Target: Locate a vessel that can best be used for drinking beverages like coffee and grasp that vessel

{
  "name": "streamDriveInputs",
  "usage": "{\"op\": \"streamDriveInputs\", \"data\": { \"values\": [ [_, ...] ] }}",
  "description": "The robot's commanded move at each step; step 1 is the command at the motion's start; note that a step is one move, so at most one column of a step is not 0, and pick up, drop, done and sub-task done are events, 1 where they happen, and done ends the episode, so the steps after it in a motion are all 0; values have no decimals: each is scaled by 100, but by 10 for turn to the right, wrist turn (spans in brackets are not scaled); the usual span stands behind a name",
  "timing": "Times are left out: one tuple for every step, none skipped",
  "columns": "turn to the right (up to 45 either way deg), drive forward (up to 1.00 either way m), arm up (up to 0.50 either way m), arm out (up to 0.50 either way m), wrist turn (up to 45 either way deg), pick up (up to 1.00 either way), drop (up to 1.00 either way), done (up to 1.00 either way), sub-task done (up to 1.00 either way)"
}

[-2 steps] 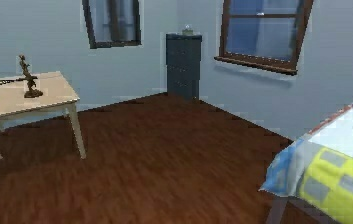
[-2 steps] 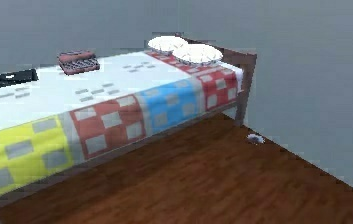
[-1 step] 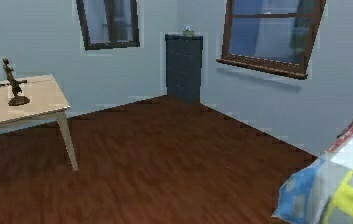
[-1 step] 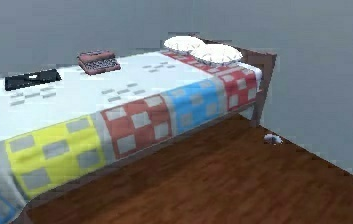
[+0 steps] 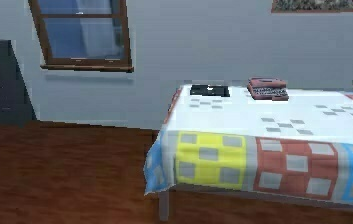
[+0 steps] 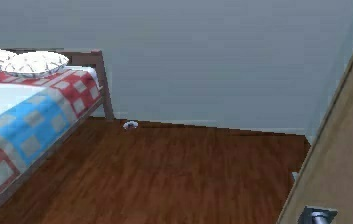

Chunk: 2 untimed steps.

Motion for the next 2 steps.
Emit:
{"op": "streamDriveInputs", "data": {
  "values": [
    [90,0,0,0,0,0,0,0,0],
    [30,0,0,0,0,0,0,0,0]
  ]
}}
